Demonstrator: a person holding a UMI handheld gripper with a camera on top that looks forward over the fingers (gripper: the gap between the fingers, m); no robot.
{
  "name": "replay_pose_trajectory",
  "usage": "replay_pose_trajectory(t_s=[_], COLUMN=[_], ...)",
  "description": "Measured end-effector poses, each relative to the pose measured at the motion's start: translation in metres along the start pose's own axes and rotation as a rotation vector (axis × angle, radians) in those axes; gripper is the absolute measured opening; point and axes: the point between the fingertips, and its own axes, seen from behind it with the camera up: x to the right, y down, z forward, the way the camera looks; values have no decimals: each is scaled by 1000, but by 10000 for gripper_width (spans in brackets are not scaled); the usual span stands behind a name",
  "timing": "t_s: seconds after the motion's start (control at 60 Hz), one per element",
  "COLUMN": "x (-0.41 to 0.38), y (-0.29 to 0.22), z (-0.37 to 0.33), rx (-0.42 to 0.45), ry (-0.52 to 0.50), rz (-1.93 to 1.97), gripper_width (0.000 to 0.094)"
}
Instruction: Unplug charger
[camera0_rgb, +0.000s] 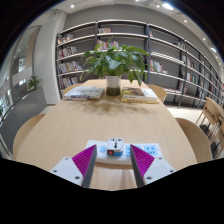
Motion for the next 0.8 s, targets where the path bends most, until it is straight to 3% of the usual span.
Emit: replay_pose_trajectory(t_s=[0.083, 0.117, 0.167, 0.25, 0.367, 0.467, 0.55, 0.617, 0.683, 0.8], x=[-3, -1, 4, 11, 8, 10, 33, 56, 101, 167], y=[-6, -7, -20, -9, -5, -14, -197, -272, -290, -220], z=[19, 22, 12, 24, 25, 14, -40, -84, -98, -69], rx=[-2, 5, 2, 18, -26, -181, 180, 367, 368, 255], ry=[6, 17, 68, 65, 68, 57, 84, 142, 197, 210], rz=[10, 33, 66, 76, 57, 7, -67, -114, -127, -60], gripper_width=[443, 423, 233, 204, 141, 103, 101, 101, 111, 125])
